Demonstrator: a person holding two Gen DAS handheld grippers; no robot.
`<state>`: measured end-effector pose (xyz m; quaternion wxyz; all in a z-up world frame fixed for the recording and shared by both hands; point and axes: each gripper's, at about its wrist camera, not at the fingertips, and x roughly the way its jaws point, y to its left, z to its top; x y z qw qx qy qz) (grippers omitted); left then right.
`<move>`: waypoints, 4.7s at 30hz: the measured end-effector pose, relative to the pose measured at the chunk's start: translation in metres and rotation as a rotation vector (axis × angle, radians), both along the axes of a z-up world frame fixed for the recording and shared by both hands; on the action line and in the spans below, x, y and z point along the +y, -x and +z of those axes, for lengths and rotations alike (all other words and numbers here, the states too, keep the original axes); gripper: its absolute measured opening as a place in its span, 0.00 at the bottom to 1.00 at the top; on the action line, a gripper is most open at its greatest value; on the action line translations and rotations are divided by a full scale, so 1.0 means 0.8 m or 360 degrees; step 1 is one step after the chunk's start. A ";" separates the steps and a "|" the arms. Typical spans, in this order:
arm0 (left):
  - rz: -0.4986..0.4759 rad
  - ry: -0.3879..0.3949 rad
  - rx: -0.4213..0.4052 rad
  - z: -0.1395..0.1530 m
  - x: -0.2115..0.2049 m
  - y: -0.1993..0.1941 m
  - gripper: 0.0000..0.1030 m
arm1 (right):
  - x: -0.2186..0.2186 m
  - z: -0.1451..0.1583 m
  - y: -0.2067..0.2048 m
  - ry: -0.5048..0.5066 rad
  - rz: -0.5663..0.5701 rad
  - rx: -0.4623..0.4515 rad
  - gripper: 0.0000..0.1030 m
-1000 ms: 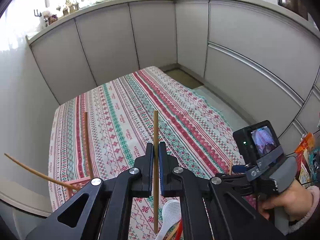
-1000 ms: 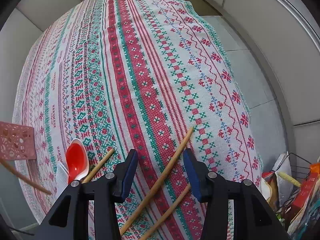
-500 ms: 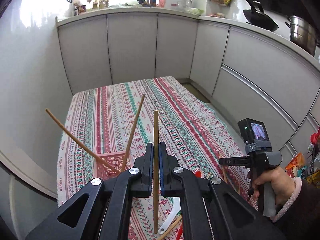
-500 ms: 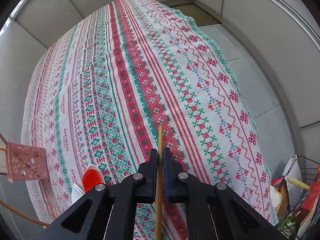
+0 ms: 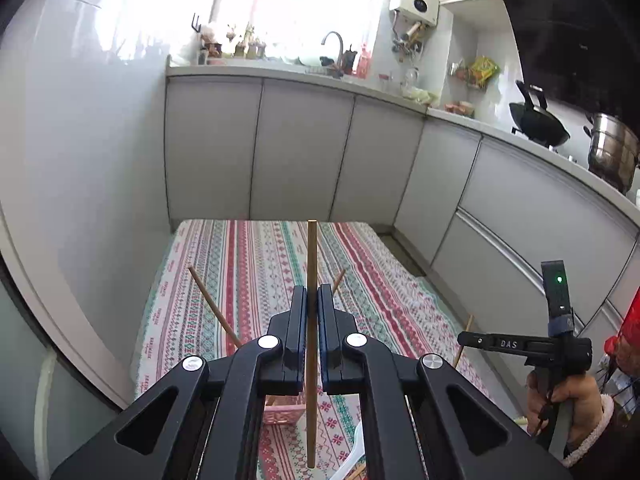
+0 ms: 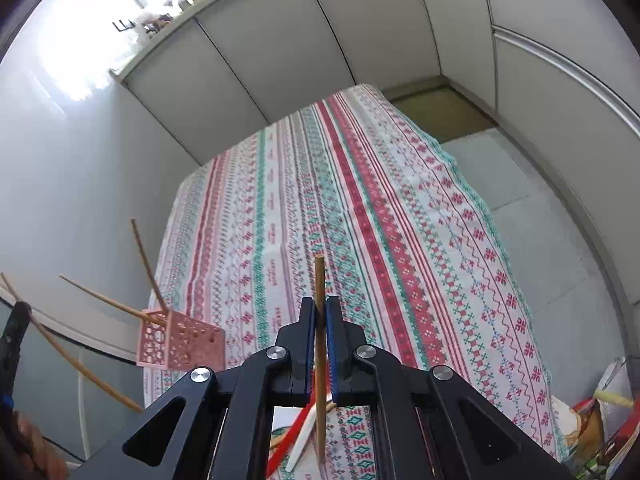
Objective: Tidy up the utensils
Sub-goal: 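Lift both held chopsticks upright and carry them toward the pink basket, then lower both chopsticks into the pink basket and open both tools, then move the right tool to the loose chopstick and grasp it, then grasp the chopstick beside the spoons with the left tool while the right tool holds its chopstick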
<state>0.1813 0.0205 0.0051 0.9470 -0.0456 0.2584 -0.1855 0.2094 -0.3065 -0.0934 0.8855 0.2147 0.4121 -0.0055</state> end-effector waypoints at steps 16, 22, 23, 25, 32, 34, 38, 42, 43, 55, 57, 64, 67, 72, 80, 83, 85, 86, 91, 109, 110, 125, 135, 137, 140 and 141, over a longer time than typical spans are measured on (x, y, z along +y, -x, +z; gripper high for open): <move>0.0248 0.0016 -0.0265 0.003 0.013 -0.039 0.05 | 0.019 0.103 0.022 -0.0138 0.0030 -0.0537 0.05; 0.0235 -0.0130 -0.0284 -0.032 -0.004 -0.066 0.05 | 0.036 0.107 0.017 -0.0181 0.0088 -0.0602 0.05; 0.0230 -0.0143 -0.0282 -0.037 -0.005 -0.069 0.05 | 0.039 0.108 0.016 -0.0189 0.0100 -0.0609 0.05; 0.0217 -0.0153 -0.0272 -0.048 -0.005 -0.076 0.05 | 0.047 0.107 0.012 -0.0198 0.0127 -0.0622 0.05; 0.0158 -0.0157 -0.0114 -0.086 0.000 -0.104 0.05 | 0.084 0.106 0.000 -0.0182 0.0231 -0.0660 0.05; 0.0159 -0.0145 -0.0080 -0.091 0.001 -0.109 0.06 | 0.095 0.105 -0.003 -0.0156 0.0250 -0.0671 0.05; 0.0159 -0.0103 -0.0045 -0.083 0.009 -0.102 0.07 | 0.110 0.105 -0.007 -0.0105 0.0277 -0.0720 0.05; 0.0190 -0.0101 0.0019 -0.073 0.018 -0.092 0.24 | 0.120 0.106 -0.008 -0.0073 0.0300 -0.0766 0.05; 0.0202 -0.0103 0.0035 -0.071 0.020 -0.088 0.27 | 0.121 0.106 -0.009 -0.0078 0.0305 -0.0766 0.05; 0.0362 -0.0070 0.0295 -0.073 0.072 -0.065 0.55 | 0.152 0.085 -0.025 0.0027 0.0351 -0.0706 0.05; 0.0375 -0.0091 0.0330 -0.077 0.076 -0.066 0.59 | 0.164 0.076 -0.028 0.0077 0.0378 -0.0675 0.05; 0.0351 -0.0112 0.0426 -0.085 0.080 -0.062 0.69 | 0.194 0.046 -0.037 0.0143 0.0506 -0.0555 0.07; 0.0324 -0.0125 0.0454 -0.084 0.077 -0.060 0.73 | 0.187 0.046 -0.034 0.0093 0.0524 -0.0522 0.09; 0.0254 -0.0153 0.0513 -0.085 0.067 -0.053 0.76 | 0.154 0.056 -0.022 -0.0012 0.0467 -0.0498 0.15; 0.0100 -0.0182 0.0627 -0.093 0.046 -0.031 0.77 | 0.081 0.050 0.006 -0.0007 0.0344 -0.0312 0.15; 0.0023 -0.0205 0.0667 -0.097 0.033 -0.020 0.77 | 0.053 0.036 0.014 -0.0025 0.0305 -0.0179 0.15; -0.0035 -0.0223 0.0690 -0.102 0.023 -0.012 0.77 | 0.033 0.024 0.020 -0.0050 0.0276 -0.0089 0.16; -0.0065 -0.0237 0.0703 -0.104 0.018 -0.008 0.77 | 0.023 0.018 0.024 -0.0061 0.0262 -0.0038 0.16; -0.0218 -0.0303 0.0749 -0.116 -0.015 0.011 0.77 | -0.017 -0.012 0.046 -0.0064 0.0187 0.0180 0.16; -0.0512 -0.0509 0.0935 -0.185 -0.136 0.028 0.77 | -0.096 -0.133 0.099 -0.0094 0.0026 0.0728 0.57; -0.0513 -0.0511 0.0949 -0.189 -0.139 0.026 0.77 | -0.096 -0.140 0.099 -0.0104 0.0023 0.0756 0.57; -0.0670 -0.0496 0.1025 -0.218 -0.187 0.013 0.54 | -0.033 -0.190 0.071 0.0395 0.0106 0.0847 0.40; -0.0905 -0.0582 0.1054 -0.241 -0.234 0.014 0.24 | -0.061 -0.195 0.052 0.0281 0.0098 0.0789 0.05; -0.0926 -0.0633 0.1038 -0.248 -0.247 0.013 0.24 | -0.069 -0.196 0.051 0.0246 0.0095 0.0780 0.05; -0.0931 -0.0697 0.1035 -0.263 -0.262 0.008 0.24 | -0.087 -0.189 0.054 0.0221 0.0091 0.0764 0.05; -0.0924 -0.0713 0.1042 -0.268 -0.266 0.006 0.24 | -0.086 -0.185 0.054 0.0215 0.0090 0.0756 0.05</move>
